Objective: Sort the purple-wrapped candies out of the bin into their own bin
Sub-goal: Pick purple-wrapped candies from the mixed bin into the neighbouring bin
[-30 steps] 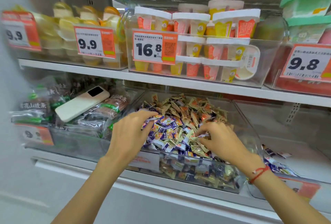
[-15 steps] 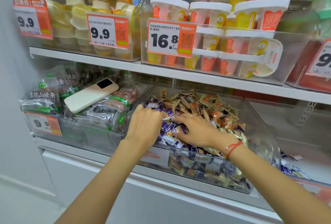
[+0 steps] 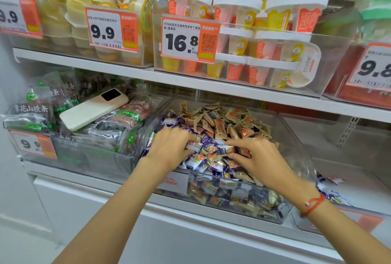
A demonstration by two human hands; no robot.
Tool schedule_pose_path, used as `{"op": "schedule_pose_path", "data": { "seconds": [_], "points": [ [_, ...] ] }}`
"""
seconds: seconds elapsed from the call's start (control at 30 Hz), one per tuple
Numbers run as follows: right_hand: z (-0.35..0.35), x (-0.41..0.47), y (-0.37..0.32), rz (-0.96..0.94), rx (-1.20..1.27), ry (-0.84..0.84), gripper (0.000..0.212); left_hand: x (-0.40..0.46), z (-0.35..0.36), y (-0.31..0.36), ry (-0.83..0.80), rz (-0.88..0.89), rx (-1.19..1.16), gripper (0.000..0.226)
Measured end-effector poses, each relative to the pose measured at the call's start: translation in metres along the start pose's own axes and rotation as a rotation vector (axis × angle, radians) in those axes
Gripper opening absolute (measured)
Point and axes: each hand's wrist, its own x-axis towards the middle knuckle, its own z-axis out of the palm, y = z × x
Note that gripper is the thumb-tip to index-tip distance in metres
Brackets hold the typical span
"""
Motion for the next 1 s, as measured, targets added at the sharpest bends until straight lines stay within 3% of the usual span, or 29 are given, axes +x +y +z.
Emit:
{"op": "schedule_pose_path", "data": {
  "seconds": [0.1,0.17,0.27,0.37,0.43,0.57,0.67,0.83,1.0],
  "points": [
    [-0.008,-0.016,0.007,0.125,0.2,0.141,0.035,-0.001,-0.002,-0.002,0.01,-0.035,-0.083,0.035],
    [-0.018,-0.022,0.01,0.228,0.37,0.146,0.034,-0.003,-0.002,-0.002,0.064,-0.056,-0.163,0.035],
    [-0.037,-0.028,0.017,0.275,0.519,0.078,0.037,-0.007,-0.008,0.006,0.266,-0.091,-0.345,0.034],
    [-0.053,-0.037,0.03,0.277,0.532,0.1,0.027,-0.007,-0.022,0.031,0.409,-0.181,-0.501,0.033],
    [-0.065,-0.046,0.043,0.301,0.47,0.148,0.026,-0.007,-0.03,0.056,0.384,-0.157,-0.6,0.034],
    [-0.091,-0.069,0.087,0.399,0.059,0.198,0.027,-0.008,-0.033,0.111,0.256,0.093,-0.616,0.034],
    [-0.097,-0.084,0.12,0.495,-0.1,0.164,0.026,0.01,-0.032,0.156,0.274,0.216,-0.607,0.033],
    [-0.079,-0.1,0.148,0.523,-0.056,-0.002,0.03,0.047,-0.019,0.222,0.19,0.367,-0.436,0.03],
    [-0.087,-0.106,0.157,0.507,0.08,-0.121,0.05,0.06,-0.001,0.241,0.02,0.334,-0.277,0.044]
  ]
}}
